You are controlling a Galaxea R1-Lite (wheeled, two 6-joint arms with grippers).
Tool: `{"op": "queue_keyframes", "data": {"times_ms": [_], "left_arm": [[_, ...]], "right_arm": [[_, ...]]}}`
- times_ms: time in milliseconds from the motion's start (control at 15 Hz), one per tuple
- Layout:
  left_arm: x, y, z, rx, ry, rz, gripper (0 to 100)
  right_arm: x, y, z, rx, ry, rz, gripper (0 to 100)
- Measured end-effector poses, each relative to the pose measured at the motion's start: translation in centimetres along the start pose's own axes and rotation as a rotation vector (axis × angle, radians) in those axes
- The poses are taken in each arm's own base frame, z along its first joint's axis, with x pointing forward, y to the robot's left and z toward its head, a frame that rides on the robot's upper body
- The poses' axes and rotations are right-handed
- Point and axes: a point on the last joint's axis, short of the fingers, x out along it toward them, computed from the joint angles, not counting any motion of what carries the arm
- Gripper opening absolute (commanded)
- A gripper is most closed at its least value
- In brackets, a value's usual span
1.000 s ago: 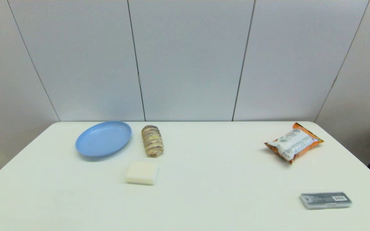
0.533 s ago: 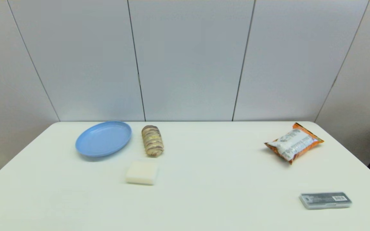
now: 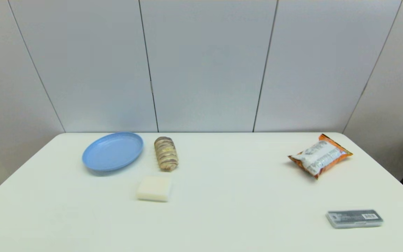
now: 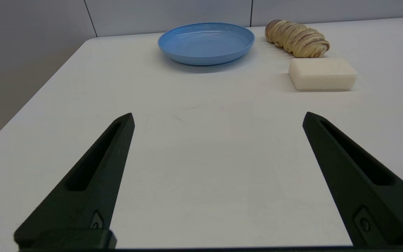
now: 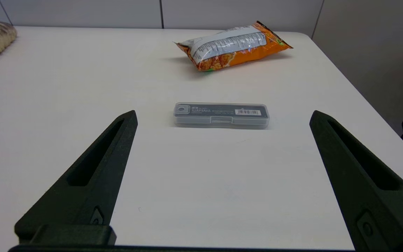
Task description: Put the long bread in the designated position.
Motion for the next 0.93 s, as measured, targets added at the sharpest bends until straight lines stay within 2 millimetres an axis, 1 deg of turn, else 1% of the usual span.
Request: {"op": "queue_keyframes", "data": {"times_ms": [933], "left_arm": [[0.0, 0.0, 0.0, 0.0, 0.0, 0.001, 100]], "right_arm": [[0.0, 0.0, 0.01, 0.001, 0.0, 0.001, 100]]}}
